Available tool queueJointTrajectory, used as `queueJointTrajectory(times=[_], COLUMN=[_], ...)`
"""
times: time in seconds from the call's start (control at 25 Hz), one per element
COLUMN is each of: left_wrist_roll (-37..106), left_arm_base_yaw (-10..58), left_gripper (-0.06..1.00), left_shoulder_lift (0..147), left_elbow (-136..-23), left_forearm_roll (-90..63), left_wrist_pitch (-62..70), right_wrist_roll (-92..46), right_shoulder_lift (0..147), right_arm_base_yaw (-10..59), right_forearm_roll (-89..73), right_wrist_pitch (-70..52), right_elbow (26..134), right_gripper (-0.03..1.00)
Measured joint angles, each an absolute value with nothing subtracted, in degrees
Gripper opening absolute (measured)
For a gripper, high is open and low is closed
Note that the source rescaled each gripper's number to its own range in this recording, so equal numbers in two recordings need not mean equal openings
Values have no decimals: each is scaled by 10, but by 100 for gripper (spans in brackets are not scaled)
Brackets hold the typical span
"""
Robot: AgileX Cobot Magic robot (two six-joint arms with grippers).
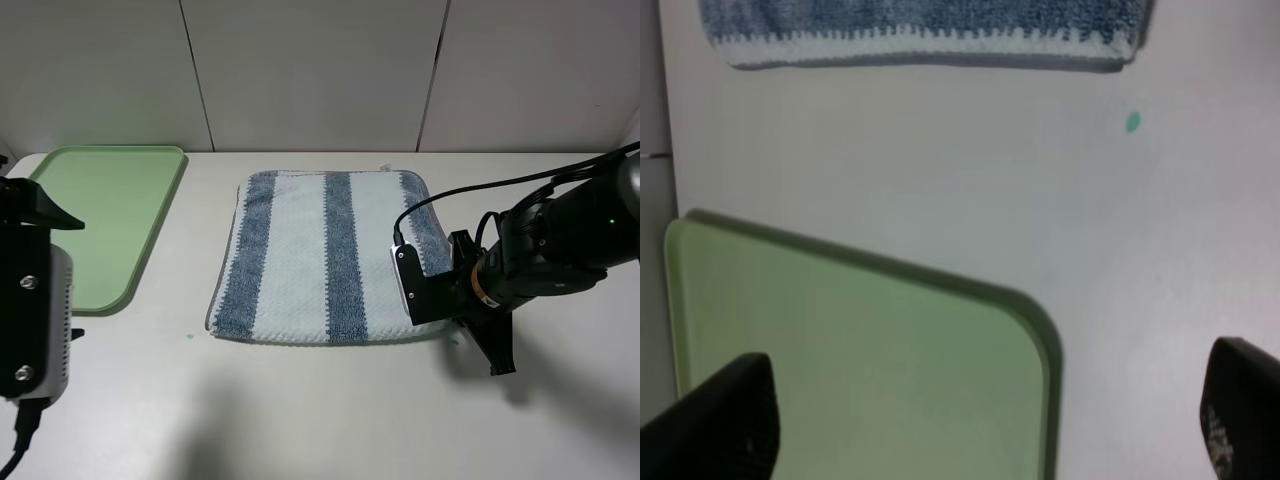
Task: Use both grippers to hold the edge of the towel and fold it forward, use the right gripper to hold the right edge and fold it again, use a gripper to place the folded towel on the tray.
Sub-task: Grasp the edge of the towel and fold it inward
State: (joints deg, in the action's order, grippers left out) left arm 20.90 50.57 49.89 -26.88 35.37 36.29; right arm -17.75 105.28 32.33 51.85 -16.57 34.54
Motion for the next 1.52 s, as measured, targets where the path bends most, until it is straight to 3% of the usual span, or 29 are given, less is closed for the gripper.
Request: queueJointTrajectory(times=[1.08,1.52], left_wrist_roll=[204,216], left_arm_base_yaw=[505,420], left_gripper=[83,81], left_shoulder_lift=[823,936], left_elbow=[-268,-269], left_forearm_roll=[393,436], left_wrist_pitch=[72,-22], right_wrist_roll=[-178,-178], right_shoulder_lift=[1053,1053], right_arm_base_yaw=[318,318], right_forearm_roll=[513,509], right_wrist_pitch=[-149,-146], right_elbow=[345,345], right_gripper=[3,3])
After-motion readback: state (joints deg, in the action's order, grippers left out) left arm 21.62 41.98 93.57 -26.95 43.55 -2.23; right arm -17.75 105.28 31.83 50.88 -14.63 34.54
